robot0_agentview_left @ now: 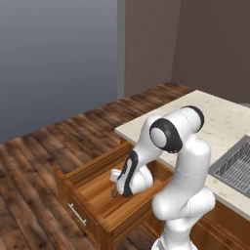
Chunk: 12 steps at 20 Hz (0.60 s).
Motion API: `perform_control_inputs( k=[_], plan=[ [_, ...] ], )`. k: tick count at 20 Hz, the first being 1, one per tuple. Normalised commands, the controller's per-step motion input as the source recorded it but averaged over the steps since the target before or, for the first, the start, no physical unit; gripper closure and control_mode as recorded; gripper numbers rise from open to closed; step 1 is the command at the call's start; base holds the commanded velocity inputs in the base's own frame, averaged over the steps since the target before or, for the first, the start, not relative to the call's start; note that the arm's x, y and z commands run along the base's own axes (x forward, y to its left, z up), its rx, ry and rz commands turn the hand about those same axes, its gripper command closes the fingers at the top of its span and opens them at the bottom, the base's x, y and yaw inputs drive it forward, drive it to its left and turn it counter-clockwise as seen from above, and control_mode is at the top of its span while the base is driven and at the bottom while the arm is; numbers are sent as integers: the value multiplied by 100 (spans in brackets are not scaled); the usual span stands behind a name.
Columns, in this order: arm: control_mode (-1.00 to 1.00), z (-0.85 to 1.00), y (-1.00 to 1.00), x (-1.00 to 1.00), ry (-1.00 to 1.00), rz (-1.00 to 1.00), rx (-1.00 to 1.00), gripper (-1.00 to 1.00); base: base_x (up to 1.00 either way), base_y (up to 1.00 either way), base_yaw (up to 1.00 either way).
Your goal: Pick up the knife from the drawer and place it on the cutting board. Then place the meat from the plate to the cutting board.
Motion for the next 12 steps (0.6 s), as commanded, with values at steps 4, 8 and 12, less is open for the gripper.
perform_control_inputs(
  k=[4, 8, 12],
  plan=[
    [-100, 0, 8, 5, 0, 0, 0, -100, 0, 0, 0],
    [-100, 0, 14, 2, 0, 0, 0, -100, 0, 0, 0],
    [-100, 3, 18, 0, 1, 0, 0, -100, 0, 0, 0]
  ],
)
